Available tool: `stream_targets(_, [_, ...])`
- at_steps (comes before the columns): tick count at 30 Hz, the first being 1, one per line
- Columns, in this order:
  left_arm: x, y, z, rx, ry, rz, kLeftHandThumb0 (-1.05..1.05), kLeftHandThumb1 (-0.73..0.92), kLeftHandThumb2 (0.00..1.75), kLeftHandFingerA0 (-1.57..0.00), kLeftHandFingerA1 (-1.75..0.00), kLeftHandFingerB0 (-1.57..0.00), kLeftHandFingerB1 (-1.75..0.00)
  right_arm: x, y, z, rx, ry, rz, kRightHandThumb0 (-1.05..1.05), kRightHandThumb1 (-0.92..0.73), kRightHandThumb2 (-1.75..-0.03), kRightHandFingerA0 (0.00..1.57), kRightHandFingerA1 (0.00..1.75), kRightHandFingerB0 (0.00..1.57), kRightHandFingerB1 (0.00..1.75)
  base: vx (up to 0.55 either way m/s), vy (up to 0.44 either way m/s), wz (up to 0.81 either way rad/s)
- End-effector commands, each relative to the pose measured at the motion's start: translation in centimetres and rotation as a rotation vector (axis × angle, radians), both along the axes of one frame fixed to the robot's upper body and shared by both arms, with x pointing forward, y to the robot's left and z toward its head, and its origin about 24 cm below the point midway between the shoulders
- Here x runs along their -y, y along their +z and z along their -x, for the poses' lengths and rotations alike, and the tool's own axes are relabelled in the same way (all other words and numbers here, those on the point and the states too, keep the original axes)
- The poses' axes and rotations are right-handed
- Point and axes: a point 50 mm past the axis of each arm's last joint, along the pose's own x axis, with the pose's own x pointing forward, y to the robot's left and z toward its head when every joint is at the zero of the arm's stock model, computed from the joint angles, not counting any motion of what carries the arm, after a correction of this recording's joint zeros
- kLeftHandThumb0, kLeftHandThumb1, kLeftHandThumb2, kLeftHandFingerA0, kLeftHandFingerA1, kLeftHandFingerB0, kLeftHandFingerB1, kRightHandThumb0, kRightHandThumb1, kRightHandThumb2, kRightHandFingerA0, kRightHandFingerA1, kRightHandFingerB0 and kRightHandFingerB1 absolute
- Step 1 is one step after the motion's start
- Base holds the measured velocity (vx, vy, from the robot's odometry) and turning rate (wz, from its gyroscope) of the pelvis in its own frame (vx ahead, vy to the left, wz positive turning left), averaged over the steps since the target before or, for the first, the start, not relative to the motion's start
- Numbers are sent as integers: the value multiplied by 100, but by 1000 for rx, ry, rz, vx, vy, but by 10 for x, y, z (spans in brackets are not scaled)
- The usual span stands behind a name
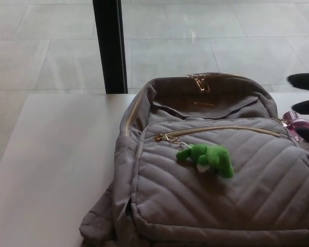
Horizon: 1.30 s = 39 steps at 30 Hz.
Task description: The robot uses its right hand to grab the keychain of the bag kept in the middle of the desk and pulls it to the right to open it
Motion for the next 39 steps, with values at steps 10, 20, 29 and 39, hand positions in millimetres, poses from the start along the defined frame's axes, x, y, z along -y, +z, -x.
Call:
stream_targets(10, [-8, 9, -2, 59, -34, 32, -63, 77, 63, -47, -60, -43, -45, -54, -2, -11, -179, 120, 315, -56, -58, -58, 60, 71, 64, 43, 0, 0, 0])
stream_targets(20, [-8, 9, -2, 65, -19, 49, -62, 78, 63, -51, -64, -37, -44, -66, -11, -2, -170, 133, 455, -64, -64, -60, 60, 63, 59, 38, 0, 0, 0])
stream_targets(29, [-7, 8, -5, 42, -53, 28, -65, 82, 64, -60, -61, -43, -46, -79, -8, 15, -93, 195, 549, -75, -69, -62, 62, 63, 52, 39, 0, 0, 0])
stream_targets(39, [-5, 7, -5, 42, -41, 35, -71, 87, 66, -62, -60, -44, -48, -79, -14, 18, -109, 177, 621, -80, -69, -61, 64, 65, 42, 37, 0, 0, 0])
